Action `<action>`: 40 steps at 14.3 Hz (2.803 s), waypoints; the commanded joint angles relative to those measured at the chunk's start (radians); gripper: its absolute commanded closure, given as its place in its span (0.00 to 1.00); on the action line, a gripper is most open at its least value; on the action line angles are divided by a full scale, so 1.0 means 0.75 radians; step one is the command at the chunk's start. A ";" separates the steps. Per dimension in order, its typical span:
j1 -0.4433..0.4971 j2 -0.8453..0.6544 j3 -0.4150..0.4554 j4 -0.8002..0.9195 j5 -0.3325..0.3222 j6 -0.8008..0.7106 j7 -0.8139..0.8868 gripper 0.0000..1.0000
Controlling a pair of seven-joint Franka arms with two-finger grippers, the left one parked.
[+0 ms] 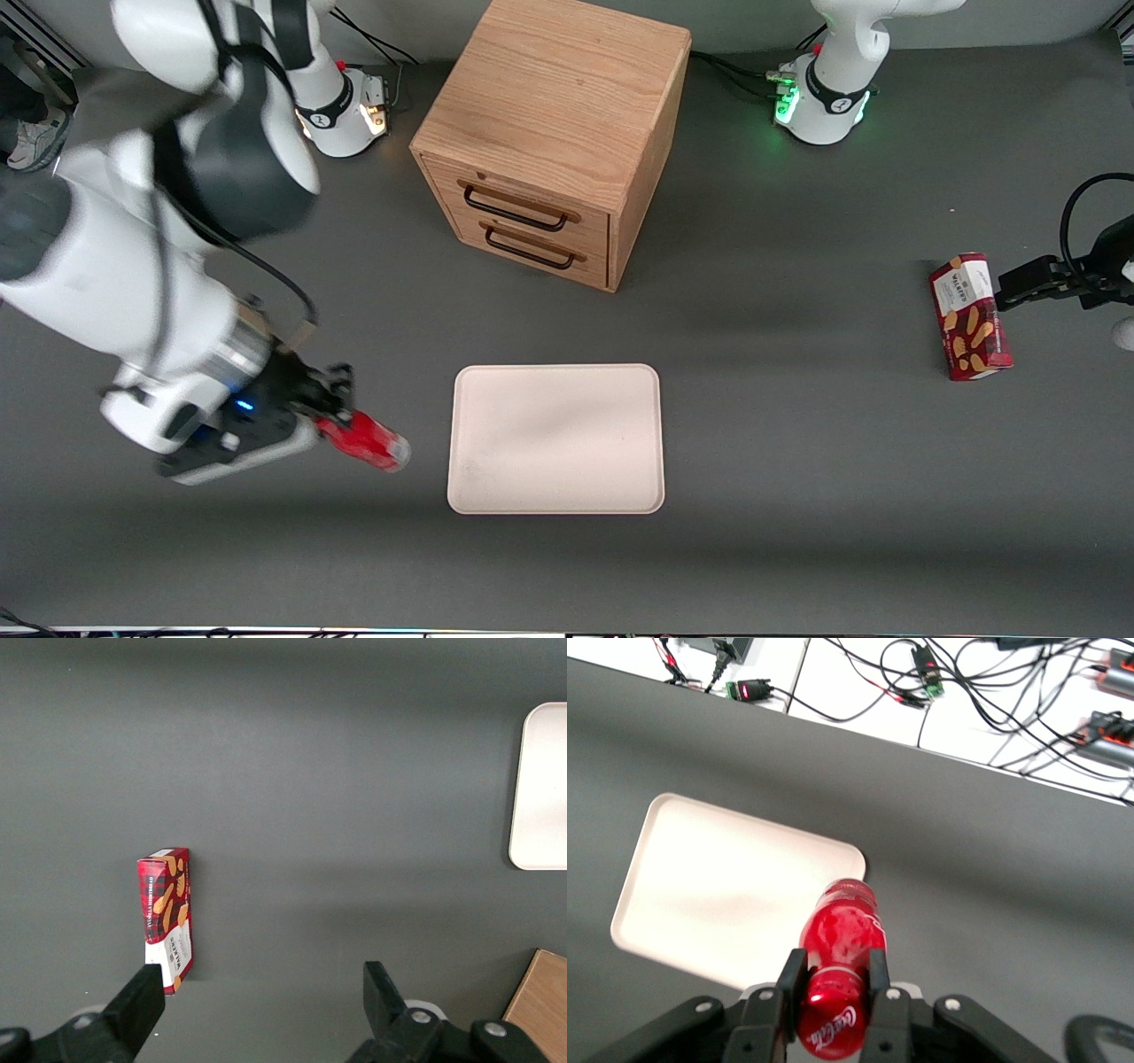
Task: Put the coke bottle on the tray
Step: 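Lift the bottle and carry it over the cream tray, then lower the bottle onto the tray and open the right gripper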
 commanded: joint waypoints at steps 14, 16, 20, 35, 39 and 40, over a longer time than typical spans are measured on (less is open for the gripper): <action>0.007 0.328 0.165 -0.041 -0.014 0.339 0.092 1.00; 0.011 0.348 0.167 -0.041 -0.014 0.373 0.108 1.00; 0.007 0.353 0.167 -0.043 -0.032 0.376 0.096 1.00; 0.011 0.355 0.193 -0.072 -0.083 0.378 0.135 0.00; 0.003 0.318 0.191 -0.072 -0.085 0.367 0.139 0.00; -0.005 0.281 0.191 -0.076 -0.085 0.347 0.139 0.00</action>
